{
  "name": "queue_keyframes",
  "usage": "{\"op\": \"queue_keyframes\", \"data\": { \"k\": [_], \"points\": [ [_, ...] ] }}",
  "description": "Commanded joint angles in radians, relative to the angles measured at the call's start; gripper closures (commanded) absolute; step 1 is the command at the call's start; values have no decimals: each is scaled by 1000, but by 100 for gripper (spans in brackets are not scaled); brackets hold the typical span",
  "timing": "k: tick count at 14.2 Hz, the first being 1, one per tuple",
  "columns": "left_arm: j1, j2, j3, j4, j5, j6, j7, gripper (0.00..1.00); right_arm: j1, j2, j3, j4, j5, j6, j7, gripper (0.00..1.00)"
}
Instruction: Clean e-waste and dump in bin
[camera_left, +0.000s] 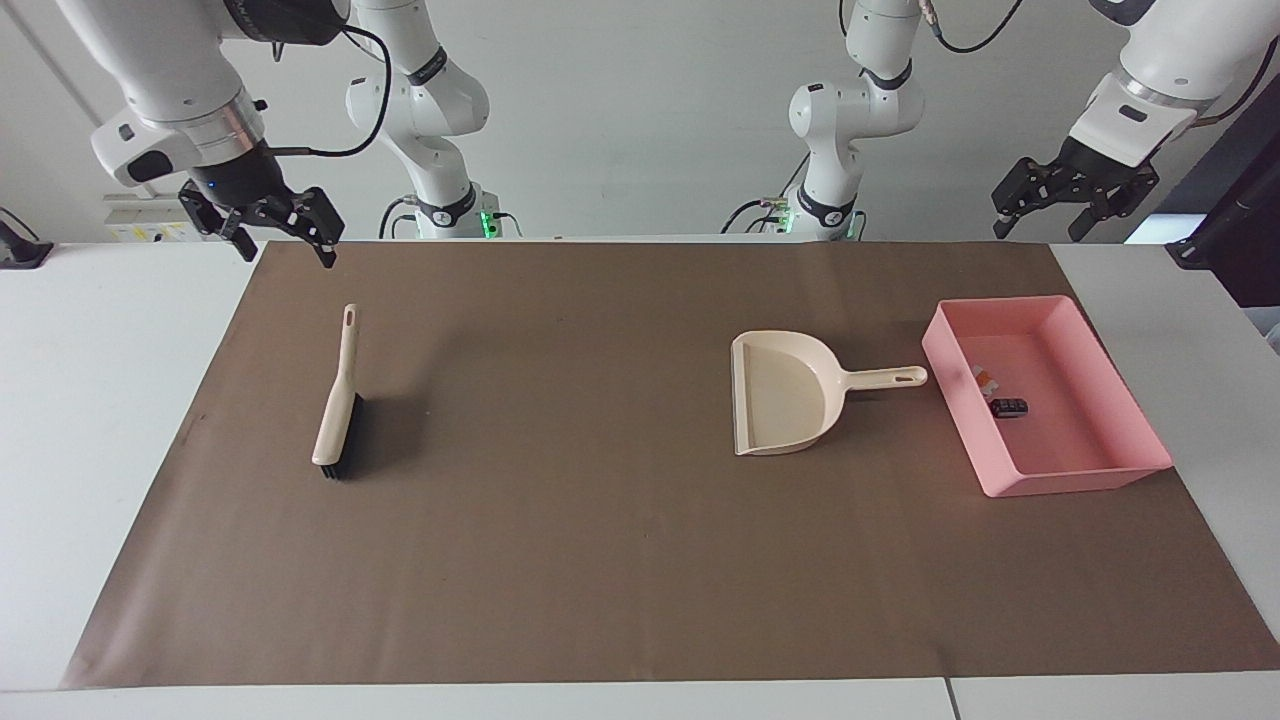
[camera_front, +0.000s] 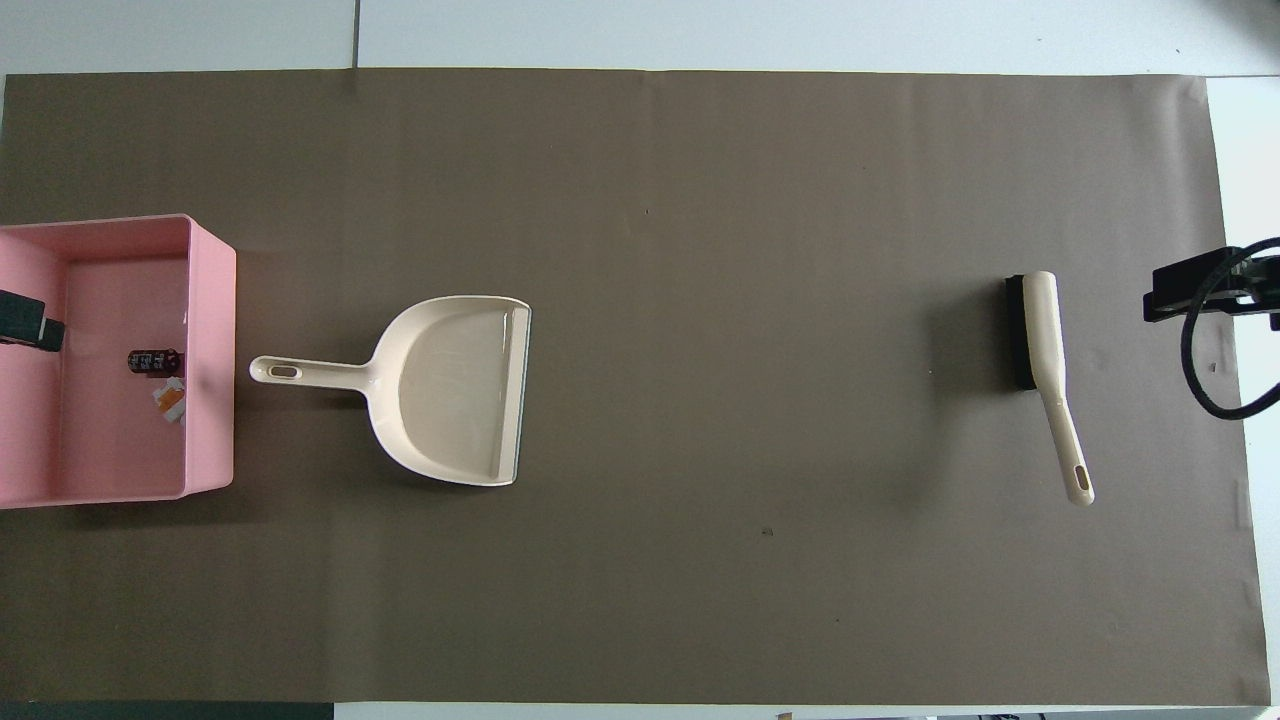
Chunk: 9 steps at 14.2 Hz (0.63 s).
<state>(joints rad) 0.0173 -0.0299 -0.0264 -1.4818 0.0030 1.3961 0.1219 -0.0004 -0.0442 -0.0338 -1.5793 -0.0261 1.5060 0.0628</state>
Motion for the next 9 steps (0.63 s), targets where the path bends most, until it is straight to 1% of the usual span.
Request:
{"op": "queue_keyframes", "data": {
  "k": [1, 9],
  "points": [
    [3, -11, 0, -17, -17, 0, -14, 2, -23, -17, 6, -27, -3, 16, -38, 0],
    [3, -22, 0, -38, -15, 1, -22, 2, -23, -26, 2, -47, -2, 36, -37, 0]
  ]
}}
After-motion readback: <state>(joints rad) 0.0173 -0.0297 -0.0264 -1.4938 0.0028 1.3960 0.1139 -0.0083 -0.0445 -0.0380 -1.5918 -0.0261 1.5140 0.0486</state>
